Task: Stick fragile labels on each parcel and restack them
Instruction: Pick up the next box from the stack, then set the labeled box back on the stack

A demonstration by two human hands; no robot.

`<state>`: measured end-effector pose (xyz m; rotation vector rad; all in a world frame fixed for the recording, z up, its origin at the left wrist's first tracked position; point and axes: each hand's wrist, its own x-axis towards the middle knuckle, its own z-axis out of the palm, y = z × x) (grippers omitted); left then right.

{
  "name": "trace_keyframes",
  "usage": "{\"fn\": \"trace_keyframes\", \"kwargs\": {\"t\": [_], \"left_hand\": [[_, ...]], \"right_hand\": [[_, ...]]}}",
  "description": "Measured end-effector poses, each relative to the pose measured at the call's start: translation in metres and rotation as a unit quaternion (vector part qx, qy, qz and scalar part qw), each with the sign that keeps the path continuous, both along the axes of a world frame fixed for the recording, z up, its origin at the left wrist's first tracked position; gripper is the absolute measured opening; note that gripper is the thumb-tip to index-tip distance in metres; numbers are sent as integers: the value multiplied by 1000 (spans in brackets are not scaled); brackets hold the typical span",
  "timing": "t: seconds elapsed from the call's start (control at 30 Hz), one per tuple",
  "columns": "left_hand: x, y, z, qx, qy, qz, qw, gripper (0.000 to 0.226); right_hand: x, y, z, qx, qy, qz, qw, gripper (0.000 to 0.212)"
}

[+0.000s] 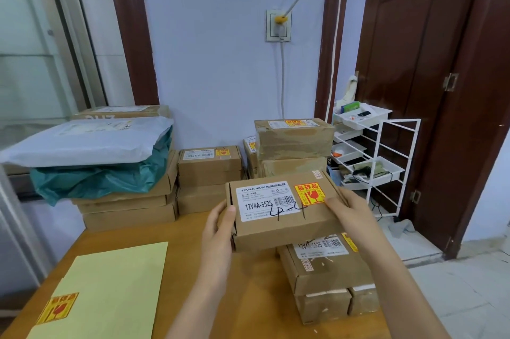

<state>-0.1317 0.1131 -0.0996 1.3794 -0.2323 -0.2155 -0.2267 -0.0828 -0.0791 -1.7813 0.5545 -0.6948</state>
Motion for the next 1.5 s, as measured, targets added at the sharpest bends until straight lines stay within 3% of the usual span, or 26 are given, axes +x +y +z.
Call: {"fn": "trace_keyframes", "kwargs": {"t": [0.33,0.47,0.67,0.83,0.9,1.0,1.13,1.5], "left_hand": [[59,33,20,-28,46,64,996,18],[87,39,26,-27,51,96,994,16],[118,45,31,-51,49,119,990,14],[129,36,24,-88,40,83,992,10],[135,32,20,-88,50,72,992,19],[145,26,17,-81,77,65,992,32],[162,18,17,-105,116,63,986,29],[197,-9,13,-233,141,189,943,44]], "right_hand": [[47,24,12,71,-57,97,991,29],[73,34,15,64,-64,103,991,47],[111,43,21,64,-94,82,990,43],[138,45,34,-2,-119,50,992,39],[148,48,42,-52,-129,25,990,38],[161,53,53,-111,-128,5,986,46],[182,56,58,-129,-108,8,986,51],[221,55,23,-157,-25,2,987,57]]}}
